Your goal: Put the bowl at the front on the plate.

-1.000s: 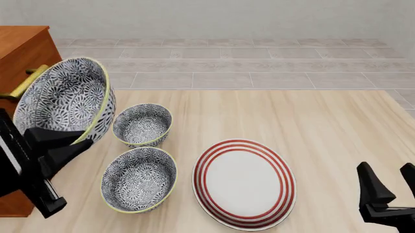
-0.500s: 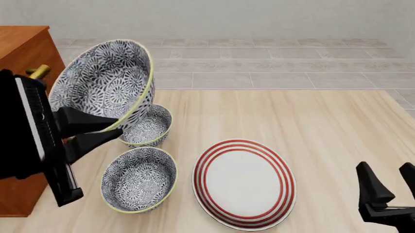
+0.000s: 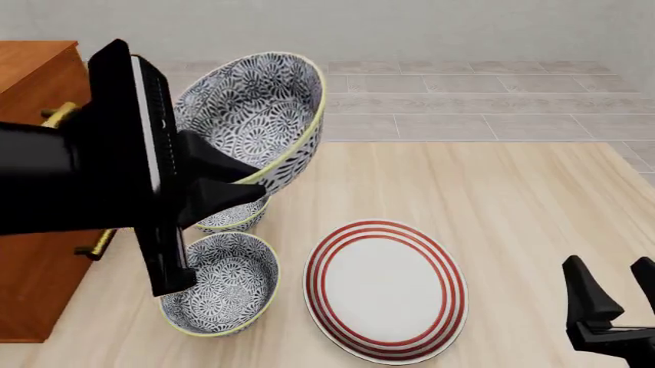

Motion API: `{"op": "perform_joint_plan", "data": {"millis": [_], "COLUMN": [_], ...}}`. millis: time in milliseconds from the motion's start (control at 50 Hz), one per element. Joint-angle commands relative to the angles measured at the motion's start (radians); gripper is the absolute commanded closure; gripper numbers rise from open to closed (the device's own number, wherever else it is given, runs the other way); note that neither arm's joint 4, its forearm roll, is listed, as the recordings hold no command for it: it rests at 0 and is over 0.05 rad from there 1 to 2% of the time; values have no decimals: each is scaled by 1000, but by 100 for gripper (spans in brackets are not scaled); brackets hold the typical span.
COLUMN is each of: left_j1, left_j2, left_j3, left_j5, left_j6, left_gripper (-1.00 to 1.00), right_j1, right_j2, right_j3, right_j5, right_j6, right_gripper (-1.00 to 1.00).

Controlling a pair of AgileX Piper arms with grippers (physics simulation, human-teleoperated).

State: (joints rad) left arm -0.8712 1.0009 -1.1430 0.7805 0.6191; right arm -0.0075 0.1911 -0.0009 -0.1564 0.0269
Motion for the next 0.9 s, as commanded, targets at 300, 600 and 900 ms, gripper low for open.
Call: {"op": "perform_joint_plan", "data": {"millis": [300,600,900], "left_j1": [-155,-232,-246], "left_j2": [159,243,308], "left_j3": [-53,-56,-58], "left_j5": [-40,-95,-99], "left_j6": [-3,-16,-35], "left_gripper": [100,100,100], "right_j1": [-2,-11,-15], "right_j2": [0,-9,-14], "right_j3": [0,0,1], "right_j5": [0,5,7], "right_j6": [1,7,16], "right_gripper": [-100,-100,-100]}}
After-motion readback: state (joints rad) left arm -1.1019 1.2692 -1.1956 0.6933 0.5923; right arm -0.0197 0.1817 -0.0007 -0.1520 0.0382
